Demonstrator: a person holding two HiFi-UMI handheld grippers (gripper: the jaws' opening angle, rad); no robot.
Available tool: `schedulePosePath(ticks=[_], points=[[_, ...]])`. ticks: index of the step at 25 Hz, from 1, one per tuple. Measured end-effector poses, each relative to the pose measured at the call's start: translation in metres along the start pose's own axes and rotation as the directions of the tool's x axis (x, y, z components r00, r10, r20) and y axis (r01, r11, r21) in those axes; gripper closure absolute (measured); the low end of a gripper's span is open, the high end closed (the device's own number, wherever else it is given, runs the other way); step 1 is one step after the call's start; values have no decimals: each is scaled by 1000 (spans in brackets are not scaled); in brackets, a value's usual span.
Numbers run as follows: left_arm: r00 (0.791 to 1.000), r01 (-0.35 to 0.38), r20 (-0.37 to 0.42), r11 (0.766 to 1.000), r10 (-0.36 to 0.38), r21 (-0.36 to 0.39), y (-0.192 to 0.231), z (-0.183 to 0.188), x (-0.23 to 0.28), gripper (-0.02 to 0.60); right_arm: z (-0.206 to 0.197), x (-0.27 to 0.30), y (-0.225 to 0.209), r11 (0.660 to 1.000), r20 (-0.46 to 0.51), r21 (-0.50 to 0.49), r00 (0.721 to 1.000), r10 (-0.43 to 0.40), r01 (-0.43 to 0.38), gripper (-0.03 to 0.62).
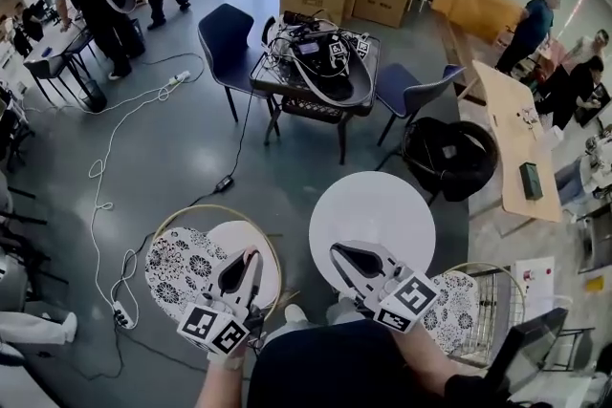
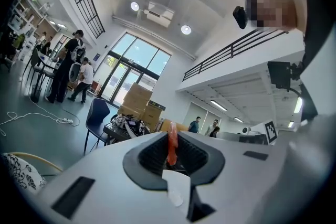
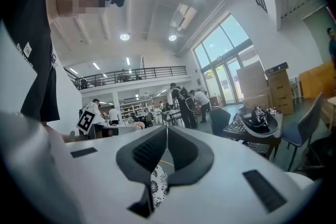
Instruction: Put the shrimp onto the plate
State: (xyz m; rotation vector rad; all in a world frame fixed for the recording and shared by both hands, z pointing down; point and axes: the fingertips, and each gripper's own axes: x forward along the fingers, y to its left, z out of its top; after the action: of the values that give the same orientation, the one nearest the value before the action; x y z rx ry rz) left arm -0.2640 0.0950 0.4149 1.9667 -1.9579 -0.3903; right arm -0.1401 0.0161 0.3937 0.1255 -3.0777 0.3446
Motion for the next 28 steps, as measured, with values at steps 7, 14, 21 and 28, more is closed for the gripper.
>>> schedulePosePath(ticks=[7,14,21,28], points=[[999,29,-24,1000,-29,11,-15,-9,35,540,3,-12,-27,1000,8,14,1000,-11,11,576],[997,64,-46,998,-63,21,-34,-11,75,540,8,-28,-59,999,20,31,999,-40,40,576],[989,113,-95,993,-110,25,-50,-24,111,540,5,-47,-87,994,13,52,995,-100,99,577],[974,162,-166,986,-153,42,-58,-49,154,540,3,-63,-114,986,-4,52,987,-161,161,577]])
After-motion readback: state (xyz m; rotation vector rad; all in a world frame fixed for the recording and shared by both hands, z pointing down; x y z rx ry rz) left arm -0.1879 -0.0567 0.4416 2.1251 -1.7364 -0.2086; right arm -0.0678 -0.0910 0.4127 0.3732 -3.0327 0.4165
